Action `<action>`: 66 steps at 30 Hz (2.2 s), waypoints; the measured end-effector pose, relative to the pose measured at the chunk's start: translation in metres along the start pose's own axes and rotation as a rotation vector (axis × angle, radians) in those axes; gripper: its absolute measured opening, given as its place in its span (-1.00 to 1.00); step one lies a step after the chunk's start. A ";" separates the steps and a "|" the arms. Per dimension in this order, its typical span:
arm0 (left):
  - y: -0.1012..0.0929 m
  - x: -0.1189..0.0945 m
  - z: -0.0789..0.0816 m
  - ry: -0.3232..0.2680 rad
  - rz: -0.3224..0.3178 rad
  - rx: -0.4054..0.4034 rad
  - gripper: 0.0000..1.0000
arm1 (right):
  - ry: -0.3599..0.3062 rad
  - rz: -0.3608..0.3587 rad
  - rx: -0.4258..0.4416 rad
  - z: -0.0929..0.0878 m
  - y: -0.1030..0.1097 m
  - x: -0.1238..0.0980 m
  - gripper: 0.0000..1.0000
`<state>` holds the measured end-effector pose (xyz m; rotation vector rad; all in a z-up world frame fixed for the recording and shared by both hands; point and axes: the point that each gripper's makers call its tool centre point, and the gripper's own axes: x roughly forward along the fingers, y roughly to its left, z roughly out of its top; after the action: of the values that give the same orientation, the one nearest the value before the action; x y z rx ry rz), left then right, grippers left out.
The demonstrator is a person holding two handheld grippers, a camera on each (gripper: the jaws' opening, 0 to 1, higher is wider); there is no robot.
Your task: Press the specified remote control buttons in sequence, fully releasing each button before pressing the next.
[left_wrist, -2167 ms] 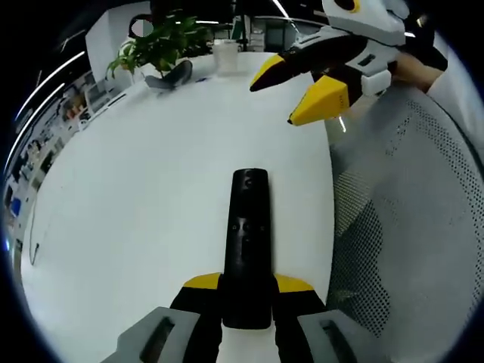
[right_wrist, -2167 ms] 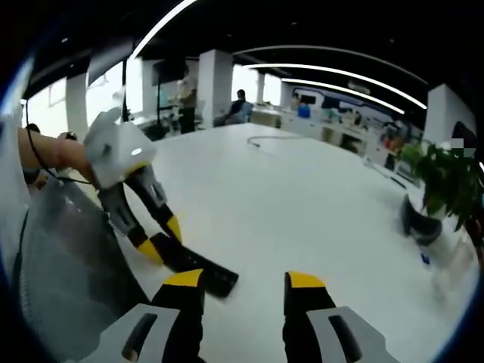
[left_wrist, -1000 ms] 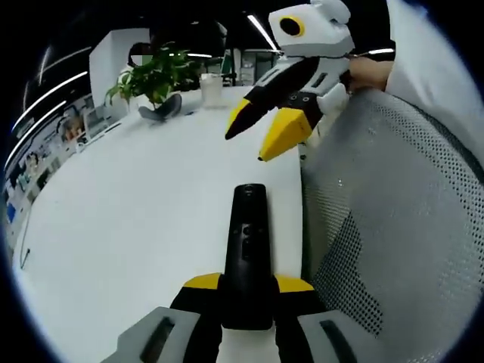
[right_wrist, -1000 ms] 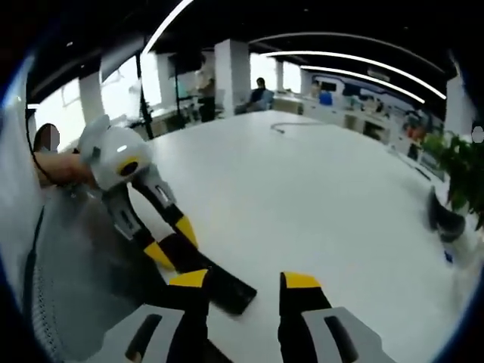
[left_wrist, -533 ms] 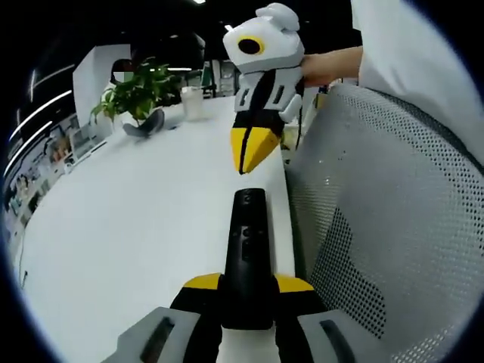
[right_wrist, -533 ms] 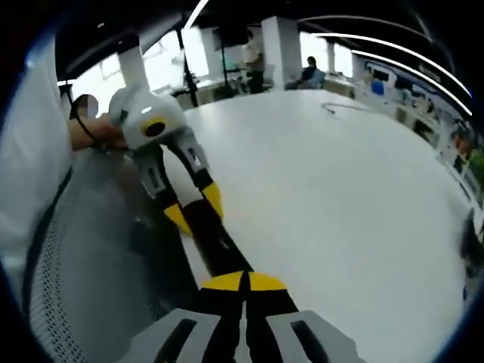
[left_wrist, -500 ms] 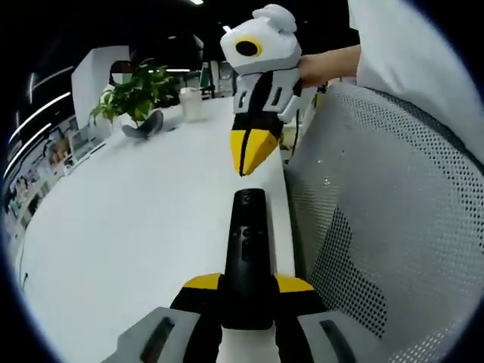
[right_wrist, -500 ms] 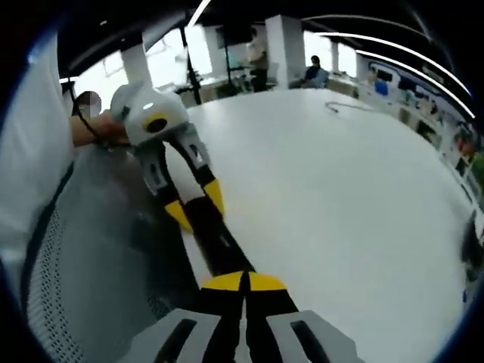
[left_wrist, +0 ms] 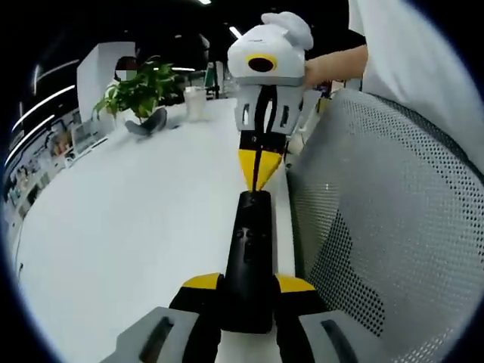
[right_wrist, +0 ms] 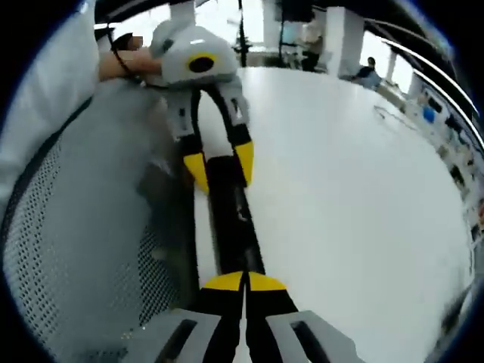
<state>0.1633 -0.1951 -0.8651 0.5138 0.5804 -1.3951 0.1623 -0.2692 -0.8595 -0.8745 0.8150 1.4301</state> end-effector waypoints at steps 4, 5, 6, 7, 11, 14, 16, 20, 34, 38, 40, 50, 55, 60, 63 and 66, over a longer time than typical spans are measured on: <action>-0.001 -0.001 -0.001 -0.002 -0.004 -0.004 -0.50 | 0.101 0.033 -0.206 0.001 0.000 0.002 -1.00; 0.000 -0.001 -0.001 -0.002 -0.005 -0.007 -0.50 | 0.134 0.041 -0.268 0.000 0.001 0.003 -1.00; 0.000 -0.001 -0.001 -0.003 -0.006 -0.006 -0.50 | 0.160 0.050 -0.263 0.000 0.001 0.003 -1.00; 0.000 -0.001 -0.001 -0.003 -0.006 -0.006 -0.50 | 0.166 0.051 -0.251 0.000 0.001 0.003 -1.00; 0.000 -0.001 -0.001 -0.003 -0.007 -0.010 -0.51 | 0.213 0.089 -0.218 0.001 -0.001 0.005 -1.00; 0.000 -0.001 -0.001 -0.004 -0.007 -0.014 -0.51 | 0.248 0.093 -0.213 0.000 -0.001 0.006 -1.00; 0.000 -0.001 -0.001 -0.004 -0.007 -0.017 -0.51 | 0.255 0.092 -0.212 -0.001 -0.001 0.005 -1.00; 0.000 0.000 -0.001 -0.005 -0.007 -0.019 -0.51 | 0.155 0.073 -0.129 0.000 -0.002 0.004 -1.00; -0.001 -0.001 0.000 -0.011 -0.005 -0.034 -0.51 | -0.091 -0.052 0.025 -0.004 -0.001 -0.006 -1.00; -0.001 -0.001 0.000 -0.008 -0.004 -0.029 -0.51 | -0.092 -0.045 0.049 0.000 -0.004 -0.004 -1.00; -0.001 -0.001 0.000 -0.009 -0.004 -0.029 -0.51 | -0.095 -0.044 0.043 0.005 -0.004 -0.002 -1.00; -0.001 -0.001 0.001 -0.008 -0.004 -0.029 -0.51 | -0.027 -0.026 -0.058 0.014 -0.002 0.005 -1.00; -0.001 -0.001 0.000 -0.005 -0.005 -0.027 -0.51 | 0.005 -0.042 -0.109 0.014 -0.002 0.007 -1.00; -0.002 -0.001 0.000 -0.002 -0.005 -0.022 -0.51 | 0.003 -0.054 -0.075 0.013 -0.004 0.007 -1.00; -0.002 -0.001 0.001 -0.002 -0.005 -0.021 -0.51 | -0.031 -0.039 -0.012 0.014 -0.004 0.006 -1.00; -0.002 -0.001 0.001 -0.003 -0.003 -0.022 -0.51 | -0.043 -0.027 -0.002 0.016 -0.004 0.005 -1.00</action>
<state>0.1612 -0.1948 -0.8637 0.4939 0.5939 -1.3912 0.1658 -0.2526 -0.8558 -0.8508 0.7662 1.4215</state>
